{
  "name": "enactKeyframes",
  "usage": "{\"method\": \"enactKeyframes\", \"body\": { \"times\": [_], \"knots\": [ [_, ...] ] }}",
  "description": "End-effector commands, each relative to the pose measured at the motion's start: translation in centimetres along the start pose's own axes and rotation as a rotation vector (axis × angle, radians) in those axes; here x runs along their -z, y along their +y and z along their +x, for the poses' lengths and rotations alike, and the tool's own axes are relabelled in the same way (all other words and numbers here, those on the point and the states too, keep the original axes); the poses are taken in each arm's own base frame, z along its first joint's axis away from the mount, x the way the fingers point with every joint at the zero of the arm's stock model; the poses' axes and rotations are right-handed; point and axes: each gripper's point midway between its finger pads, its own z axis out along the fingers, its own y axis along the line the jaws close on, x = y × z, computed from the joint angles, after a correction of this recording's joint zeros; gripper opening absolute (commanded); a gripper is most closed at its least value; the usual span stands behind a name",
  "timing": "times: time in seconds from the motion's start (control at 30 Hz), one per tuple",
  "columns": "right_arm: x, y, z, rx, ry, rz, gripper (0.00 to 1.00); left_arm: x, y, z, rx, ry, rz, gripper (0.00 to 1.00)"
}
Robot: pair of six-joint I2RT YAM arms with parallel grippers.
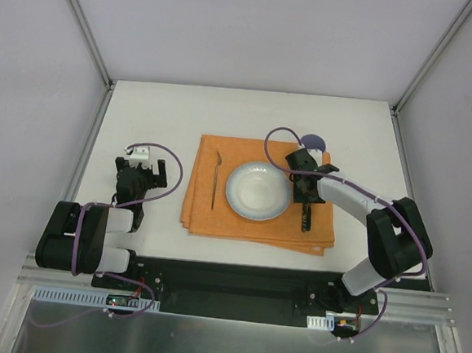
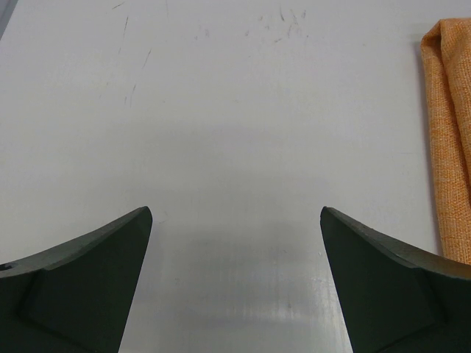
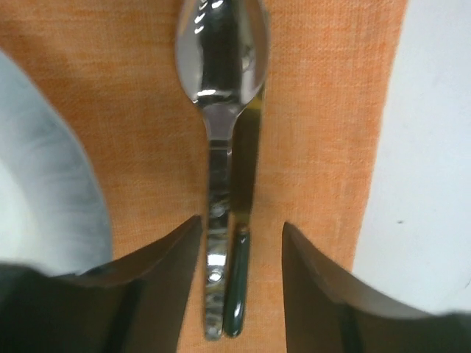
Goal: Set the dinner table for one person
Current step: Place the spoon on the napkin.
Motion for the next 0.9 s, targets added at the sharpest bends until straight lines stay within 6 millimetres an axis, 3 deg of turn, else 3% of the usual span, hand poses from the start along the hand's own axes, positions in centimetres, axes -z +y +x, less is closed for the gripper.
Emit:
{"method": "enactKeyframes", "body": {
  "times": [0.0,0.17,0.33,0.43,0.73,0.83,0.87],
  "knots": [
    [1.6,-0.9,-1.0,-0.016,-0.018,0.011,0.57,-0.3,-0.3,-2.3,0.023,-0.077,0.017,0.99],
    [3.5,-1.8,-1.2,-0.041,-0.034,0.007,0.59,-0.3,-0.3,-2.3,0.021,-0.077,0.017,0.99],
    [8.4,-3.3,-3.5,-0.195,-0.167,-0.051,0.57,-0.3,-0.3,-2.3,0.021,-0.076,0.017,0.99],
    [10.9,-3.2,-4.1,-0.272,-0.229,-0.144,0.56,-0.3,-0.3,-2.3,0.021,-0.077,0.017,0.99],
    [10.6,3.2,0.9,-0.098,-0.040,-0.336,0.47,-0.3,-0.3,-2.4,0.021,-0.079,0.017,0.99],
    [11.3,6.0,1.7,-0.030,-0.016,-0.403,0.38,-0.3,-0.3,-2.3,0.021,-0.076,0.017,0.99],
    [11.0,6.9,2.0,-0.005,0.011,-0.408,0.25,-0.3,-0.3,-2.2,0.021,-0.076,0.017,0.99]
  ]
}}
